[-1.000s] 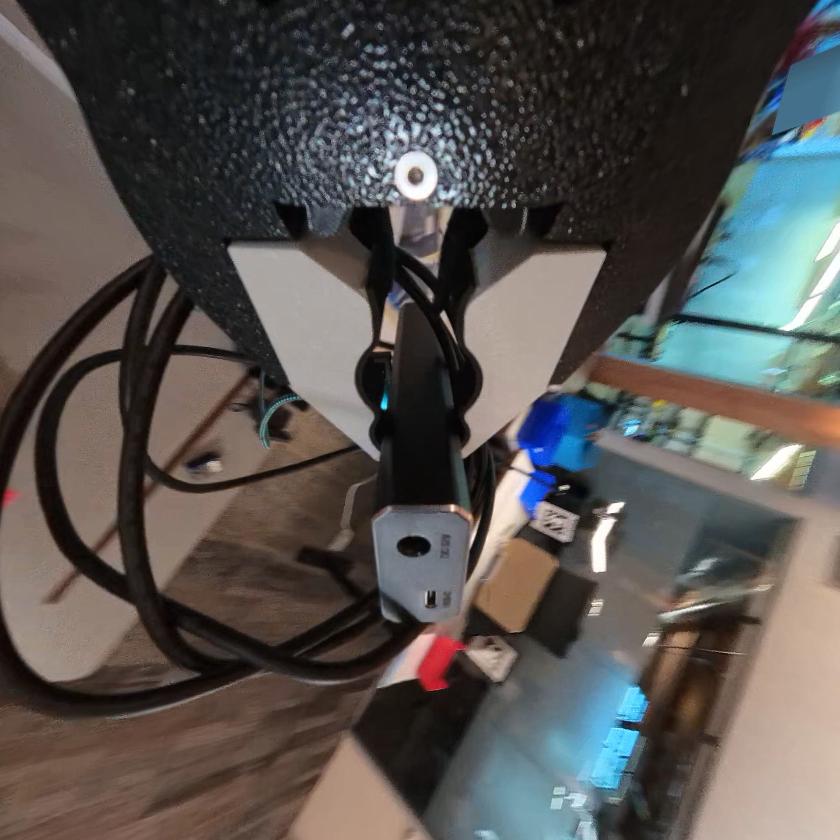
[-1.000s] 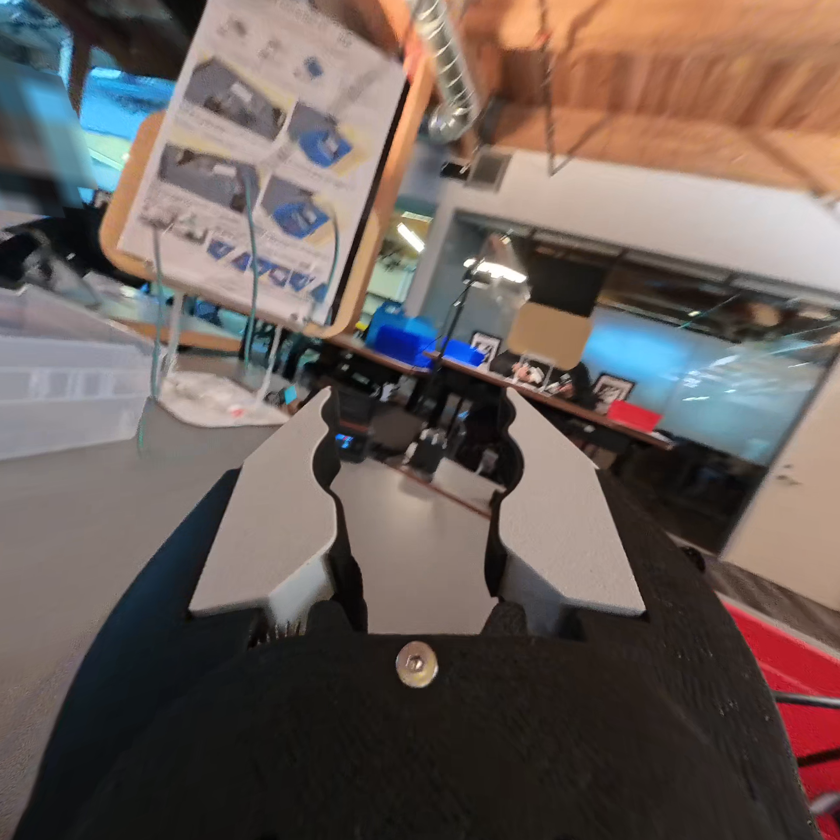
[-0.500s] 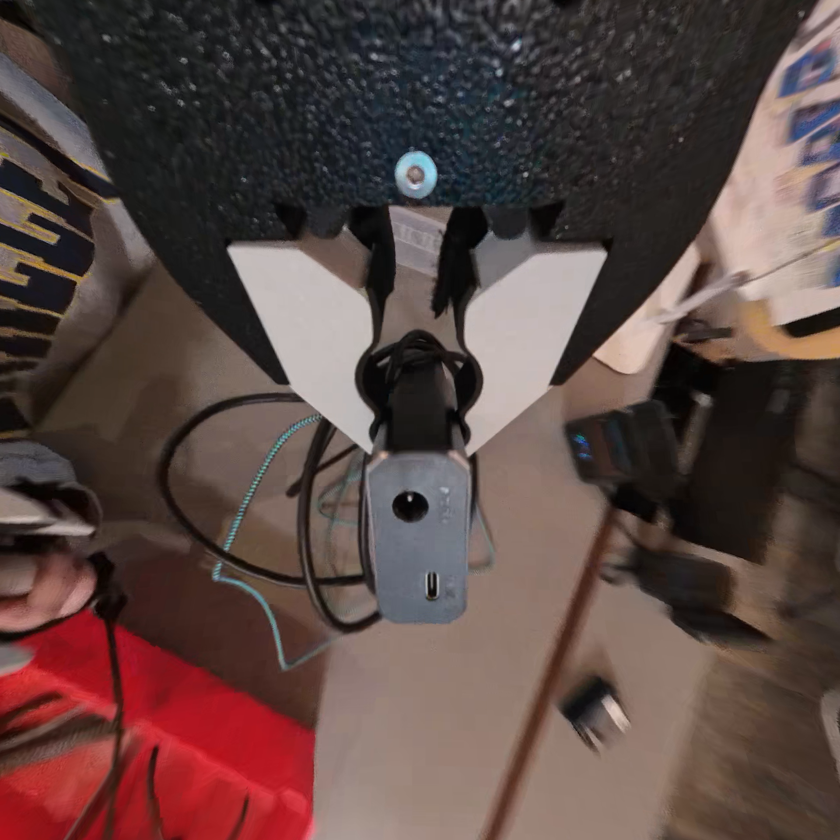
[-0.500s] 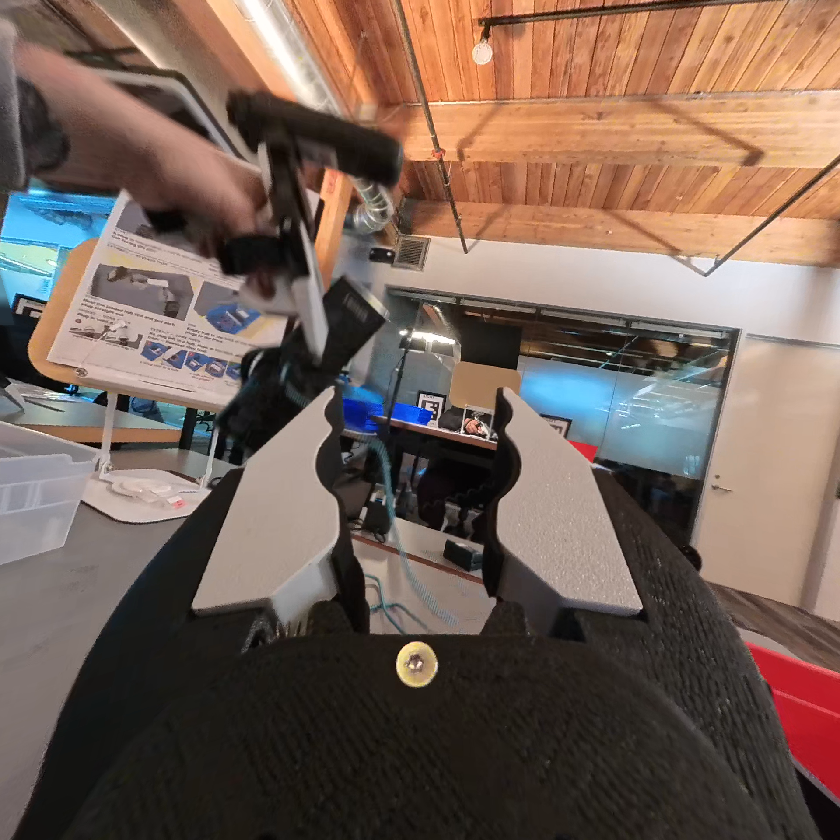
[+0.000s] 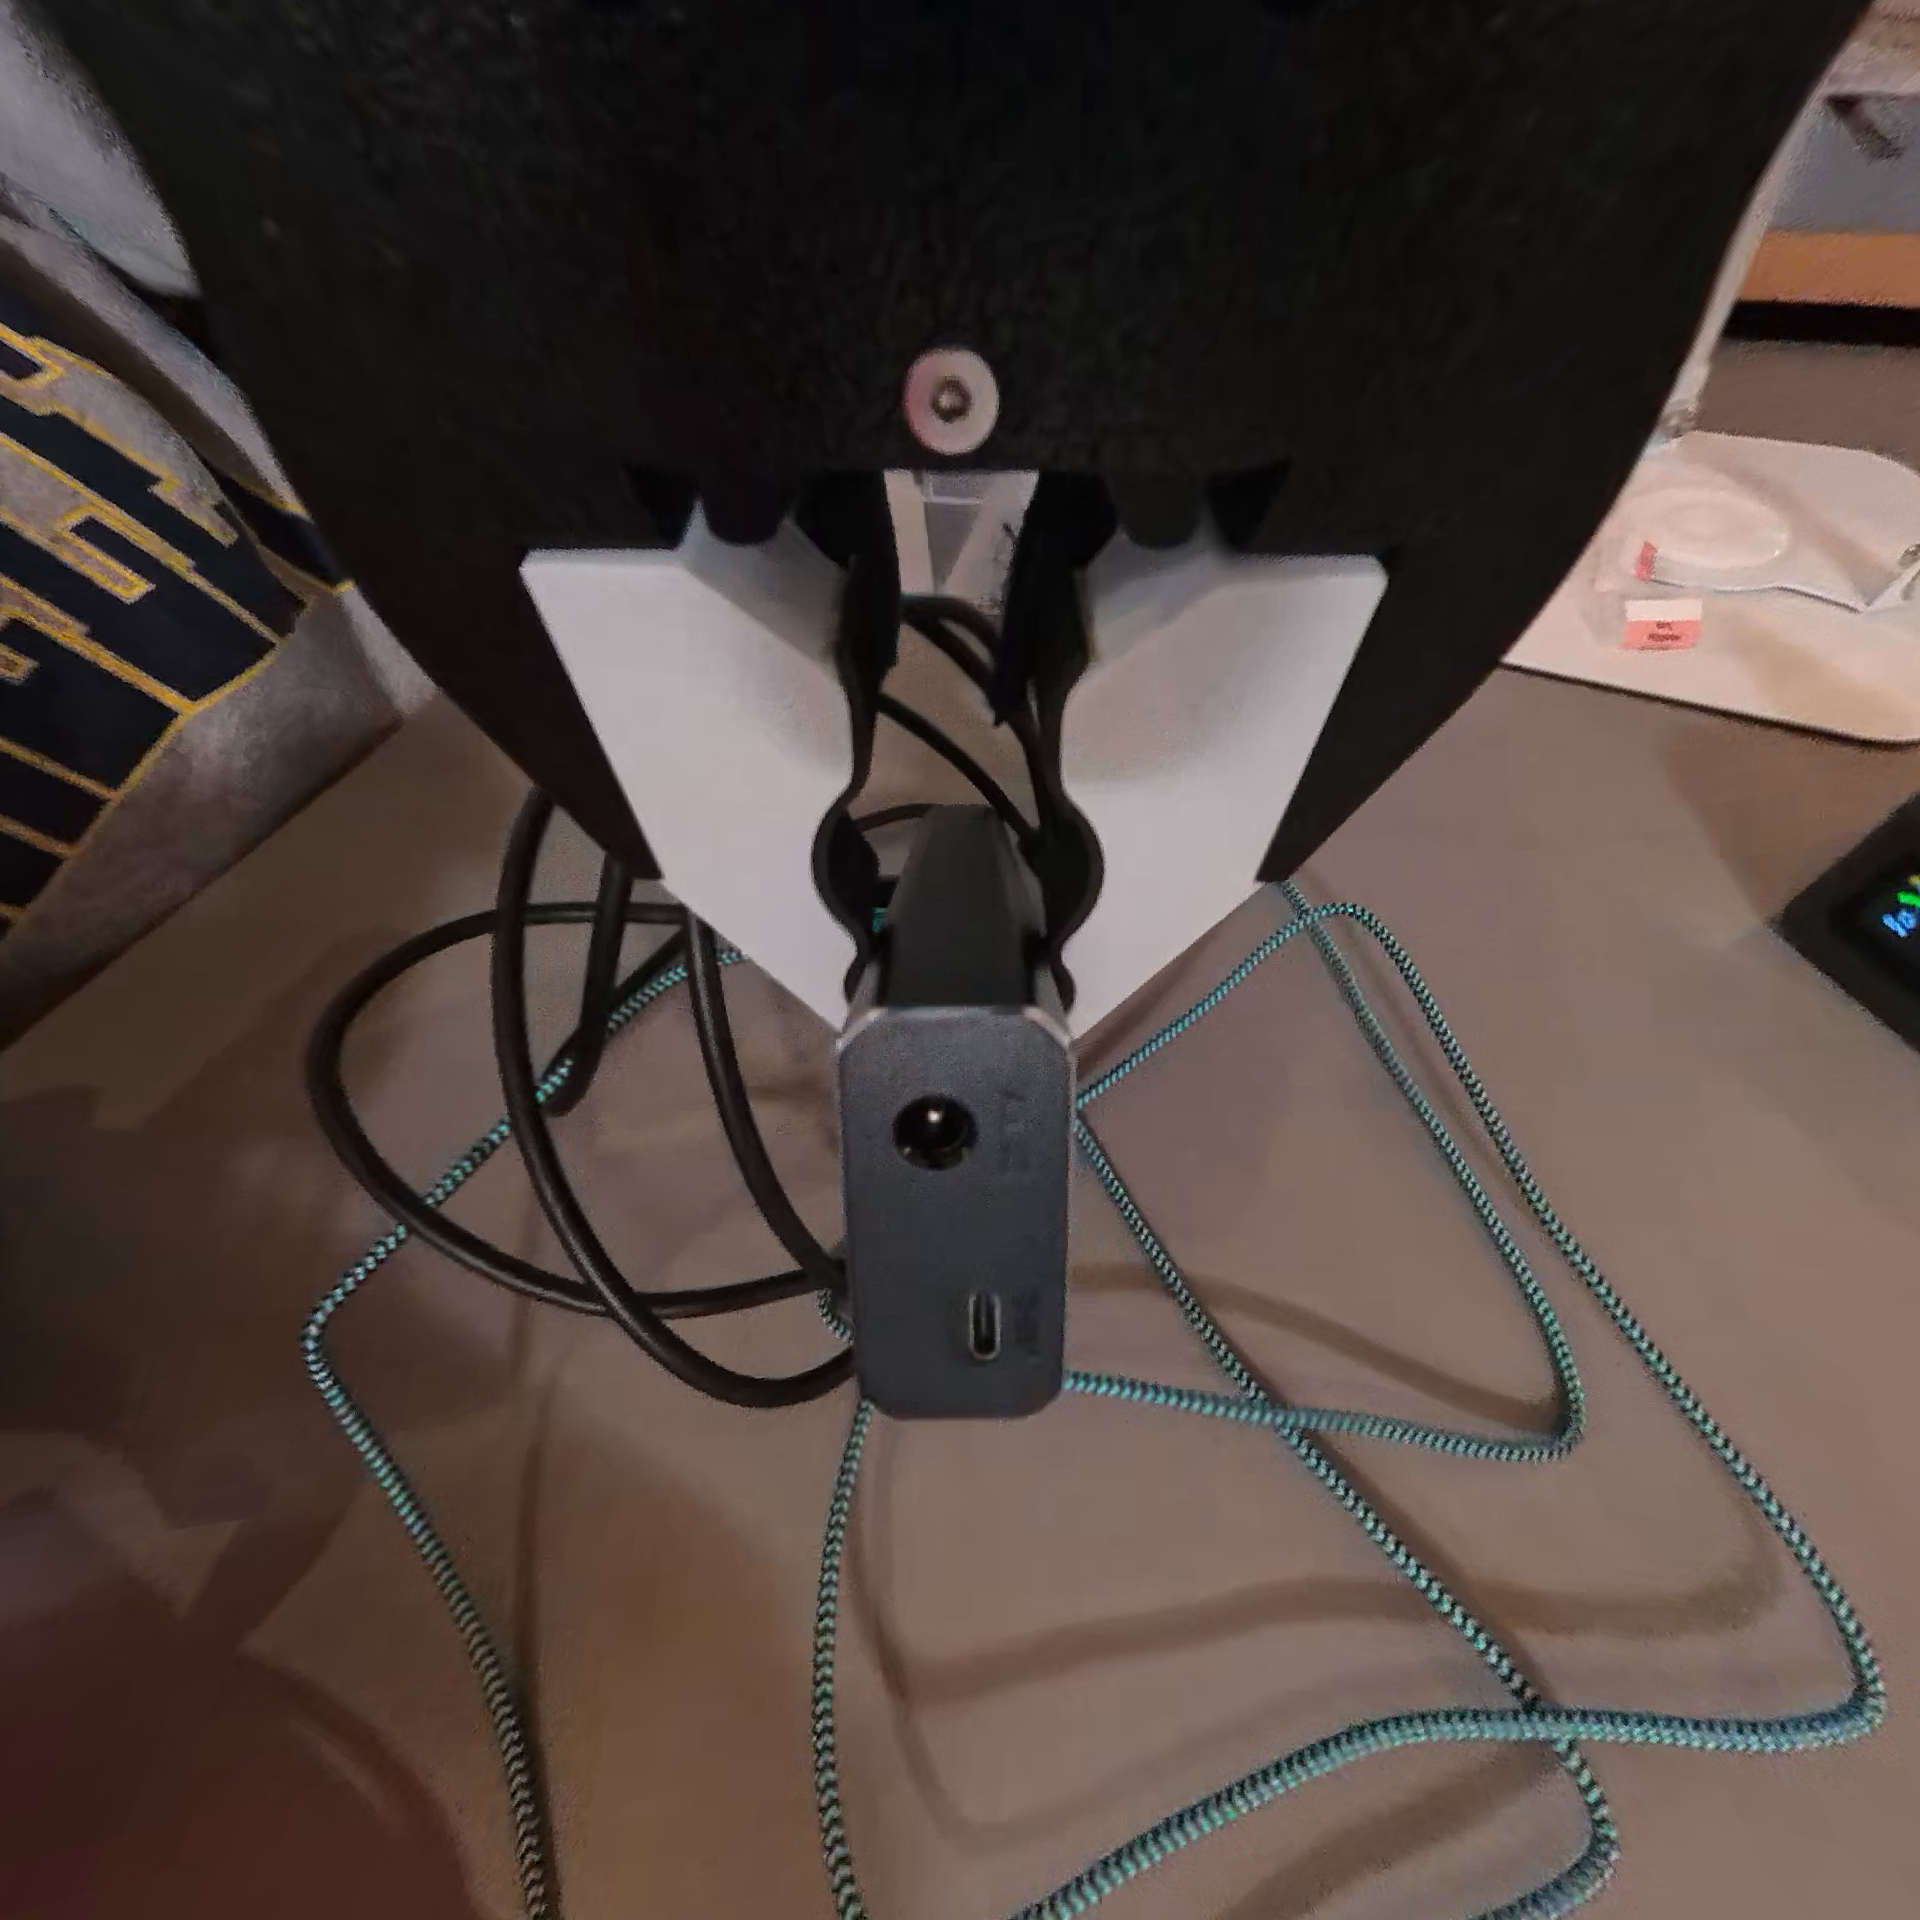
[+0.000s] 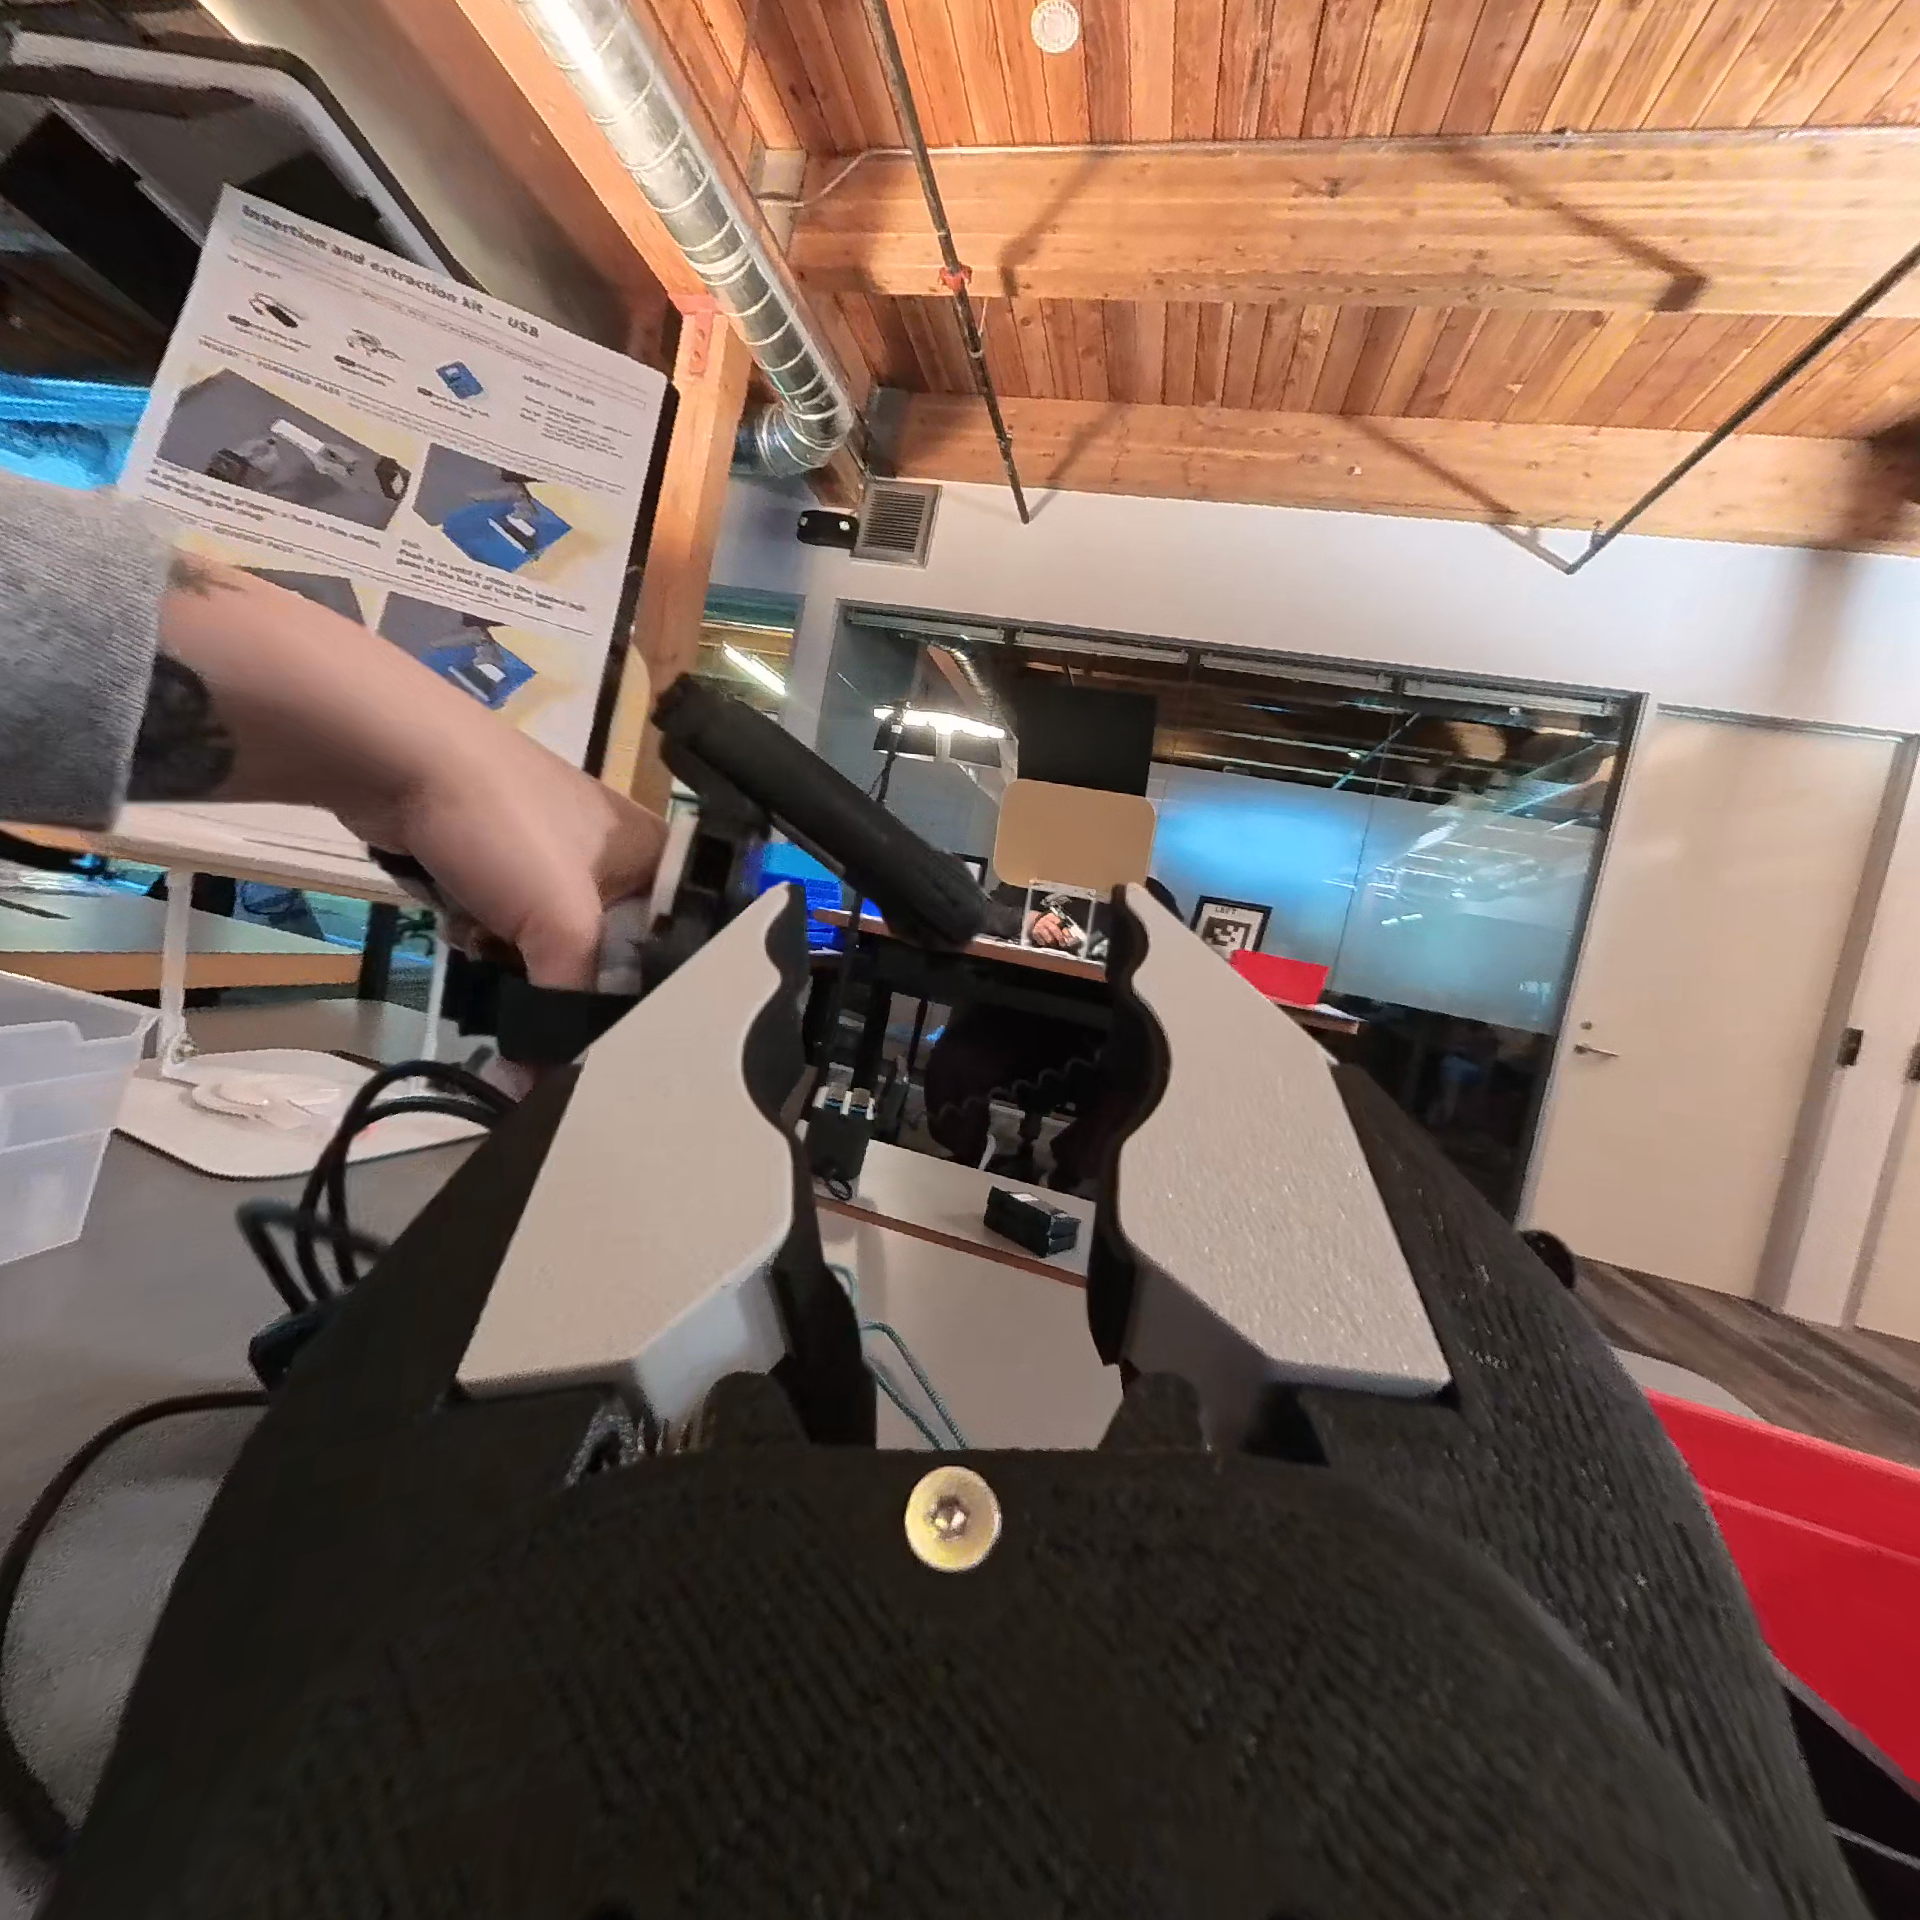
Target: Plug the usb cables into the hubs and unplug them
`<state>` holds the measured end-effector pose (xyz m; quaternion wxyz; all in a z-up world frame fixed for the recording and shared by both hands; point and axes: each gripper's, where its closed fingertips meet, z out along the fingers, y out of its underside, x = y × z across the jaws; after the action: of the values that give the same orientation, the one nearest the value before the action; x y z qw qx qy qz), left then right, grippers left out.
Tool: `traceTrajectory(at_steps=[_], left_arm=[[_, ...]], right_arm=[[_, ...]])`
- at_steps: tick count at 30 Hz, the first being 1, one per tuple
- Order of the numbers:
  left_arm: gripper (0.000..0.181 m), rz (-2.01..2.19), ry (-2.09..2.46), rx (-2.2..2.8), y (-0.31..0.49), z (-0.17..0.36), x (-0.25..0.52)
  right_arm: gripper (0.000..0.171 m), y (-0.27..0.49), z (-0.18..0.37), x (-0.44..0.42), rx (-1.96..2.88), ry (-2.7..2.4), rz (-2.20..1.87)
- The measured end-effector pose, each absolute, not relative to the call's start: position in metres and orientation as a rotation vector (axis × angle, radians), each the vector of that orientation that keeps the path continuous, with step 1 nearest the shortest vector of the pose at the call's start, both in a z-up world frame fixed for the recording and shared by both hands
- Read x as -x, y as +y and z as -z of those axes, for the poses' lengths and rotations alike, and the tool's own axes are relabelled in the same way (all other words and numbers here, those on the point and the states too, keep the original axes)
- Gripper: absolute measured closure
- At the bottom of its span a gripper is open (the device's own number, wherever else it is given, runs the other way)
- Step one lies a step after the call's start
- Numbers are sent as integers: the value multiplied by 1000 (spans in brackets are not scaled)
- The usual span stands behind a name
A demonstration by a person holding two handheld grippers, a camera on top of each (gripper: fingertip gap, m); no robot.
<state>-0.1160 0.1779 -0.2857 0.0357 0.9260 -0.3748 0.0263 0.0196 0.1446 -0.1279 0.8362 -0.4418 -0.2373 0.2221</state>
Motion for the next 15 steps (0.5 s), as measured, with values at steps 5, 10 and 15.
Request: traceTrajectory(at_steps=[5, 10, 15], left_arm=[[156, -54, -1094, -2744, 192, 310, 102], [157, -33, -1076, -2700, 199, 327, 92], [109, -104, -1109, -2775, 193, 329, 82]], right_arm=[[115, 146, 126, -24, 929, -486, -460], [115, 145, 123, -27, 922, -477, -492], [115, 145, 122, -28, 930, -470, -539]])
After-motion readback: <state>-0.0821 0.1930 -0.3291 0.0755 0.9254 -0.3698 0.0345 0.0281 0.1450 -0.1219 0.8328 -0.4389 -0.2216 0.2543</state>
